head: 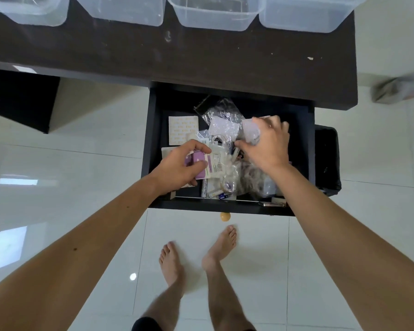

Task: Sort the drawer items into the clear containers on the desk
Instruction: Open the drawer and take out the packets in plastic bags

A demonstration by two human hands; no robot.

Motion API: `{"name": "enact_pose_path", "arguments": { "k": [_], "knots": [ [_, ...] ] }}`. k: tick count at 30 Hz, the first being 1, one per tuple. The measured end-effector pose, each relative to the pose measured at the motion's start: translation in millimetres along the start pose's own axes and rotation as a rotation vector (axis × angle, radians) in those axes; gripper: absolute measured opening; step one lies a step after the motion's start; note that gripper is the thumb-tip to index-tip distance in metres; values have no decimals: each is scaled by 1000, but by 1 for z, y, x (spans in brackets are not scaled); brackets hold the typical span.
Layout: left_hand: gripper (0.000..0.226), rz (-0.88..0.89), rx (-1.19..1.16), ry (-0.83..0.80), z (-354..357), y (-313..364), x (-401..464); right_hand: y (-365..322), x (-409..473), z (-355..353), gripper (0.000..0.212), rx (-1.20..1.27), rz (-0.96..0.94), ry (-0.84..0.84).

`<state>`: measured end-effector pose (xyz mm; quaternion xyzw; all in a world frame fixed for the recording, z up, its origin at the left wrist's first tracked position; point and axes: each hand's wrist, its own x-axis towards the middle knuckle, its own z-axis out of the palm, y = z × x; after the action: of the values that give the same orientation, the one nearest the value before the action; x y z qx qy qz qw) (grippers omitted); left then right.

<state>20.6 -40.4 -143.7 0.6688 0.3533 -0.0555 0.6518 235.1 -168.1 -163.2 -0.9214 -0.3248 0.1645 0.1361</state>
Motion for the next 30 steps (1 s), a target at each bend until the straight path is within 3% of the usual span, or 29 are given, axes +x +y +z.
{"name": "enact_pose_path", "arguments": {
  "k": [8,11,15,18,24,30],
  "knots": [
    [28,47,-40,80,-2,-2,0,5,-6,-1,6,269,-103,171],
    [36,71,-87,82,-3,-1,0,0,-14,-18,9,509,-19,113],
    [63,125,-110,57,-1,3,-4,-4,-24,-28,22,844,103,-31],
    [79,153,-80,61,-1,5,-5,-6,-29,-30,20,971,146,-128],
    [95,225,-50,152,0,3,-9,-11,-43,-24,15,924,105,-318],
    [122,333,-8,179,2,4,-11,-11,-49,-16,17,769,40,-275]
  ]
}}
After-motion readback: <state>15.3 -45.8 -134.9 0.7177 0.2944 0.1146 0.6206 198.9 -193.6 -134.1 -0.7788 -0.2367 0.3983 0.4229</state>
